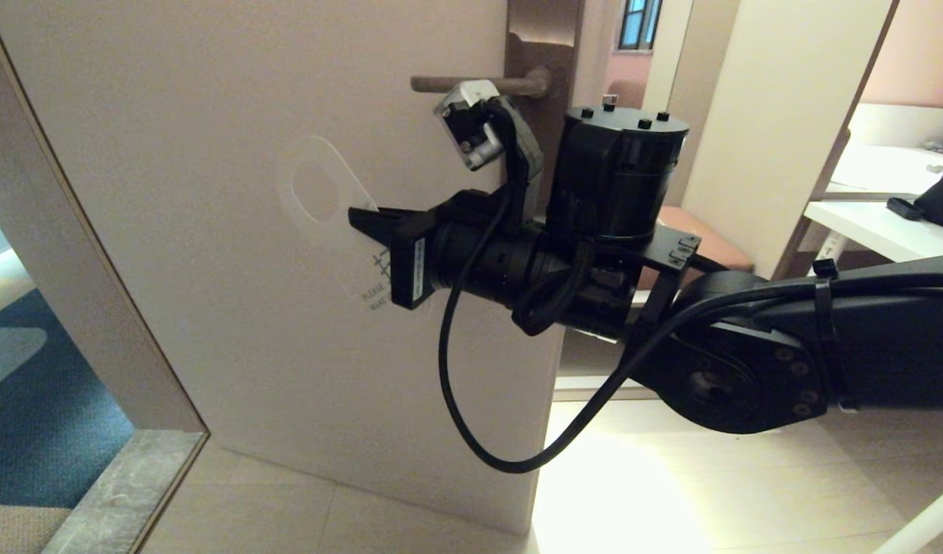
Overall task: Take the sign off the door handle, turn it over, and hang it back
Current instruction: Hand it to the other hand
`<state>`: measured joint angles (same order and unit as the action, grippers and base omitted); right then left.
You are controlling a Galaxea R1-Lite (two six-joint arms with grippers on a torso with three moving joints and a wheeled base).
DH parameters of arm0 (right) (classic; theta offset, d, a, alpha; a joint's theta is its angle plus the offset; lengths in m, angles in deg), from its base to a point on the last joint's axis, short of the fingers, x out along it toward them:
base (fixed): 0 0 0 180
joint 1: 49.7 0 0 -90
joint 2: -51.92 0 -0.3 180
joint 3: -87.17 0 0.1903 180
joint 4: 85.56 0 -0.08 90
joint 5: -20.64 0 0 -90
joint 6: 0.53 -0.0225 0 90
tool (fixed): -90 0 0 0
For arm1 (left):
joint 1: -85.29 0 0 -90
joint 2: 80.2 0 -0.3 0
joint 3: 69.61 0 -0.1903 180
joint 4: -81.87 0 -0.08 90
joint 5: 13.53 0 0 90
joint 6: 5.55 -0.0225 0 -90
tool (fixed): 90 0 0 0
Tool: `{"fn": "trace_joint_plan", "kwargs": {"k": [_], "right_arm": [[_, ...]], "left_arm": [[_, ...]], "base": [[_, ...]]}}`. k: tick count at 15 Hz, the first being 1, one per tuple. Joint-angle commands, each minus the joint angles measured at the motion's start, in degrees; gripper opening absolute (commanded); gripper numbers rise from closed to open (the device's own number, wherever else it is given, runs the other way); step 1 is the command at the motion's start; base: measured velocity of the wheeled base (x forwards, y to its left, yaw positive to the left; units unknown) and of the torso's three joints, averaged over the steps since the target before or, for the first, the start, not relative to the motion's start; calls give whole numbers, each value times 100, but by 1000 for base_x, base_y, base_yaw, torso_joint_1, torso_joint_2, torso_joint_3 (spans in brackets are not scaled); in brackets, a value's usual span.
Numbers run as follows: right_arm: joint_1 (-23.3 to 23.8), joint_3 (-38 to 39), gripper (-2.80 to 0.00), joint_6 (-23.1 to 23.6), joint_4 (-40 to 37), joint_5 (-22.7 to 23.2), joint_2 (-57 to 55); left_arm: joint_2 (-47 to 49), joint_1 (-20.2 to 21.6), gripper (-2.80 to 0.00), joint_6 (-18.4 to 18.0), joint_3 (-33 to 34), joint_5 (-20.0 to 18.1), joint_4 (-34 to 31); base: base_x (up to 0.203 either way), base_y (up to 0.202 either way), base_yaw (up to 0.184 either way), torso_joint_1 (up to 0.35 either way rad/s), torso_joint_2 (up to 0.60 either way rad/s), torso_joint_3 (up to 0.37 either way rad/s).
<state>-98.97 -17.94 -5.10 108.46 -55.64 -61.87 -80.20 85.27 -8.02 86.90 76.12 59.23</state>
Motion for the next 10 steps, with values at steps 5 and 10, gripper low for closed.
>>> {"fn": "trace_joint_plan", "kwargs": {"k": [5,10], "right_arm": [[-3,-190,-280,-5,24,16,-115],[-3,-421,-280,-114,33,34,-188]], "left_arm": [[134,-15,-280,-59,-673,-40,-193],[1302,-127,-280,-7,-1523,-472,-217]], "base": [[0,0,0,0,0,0],[0,0,0,0,0,0]]}}
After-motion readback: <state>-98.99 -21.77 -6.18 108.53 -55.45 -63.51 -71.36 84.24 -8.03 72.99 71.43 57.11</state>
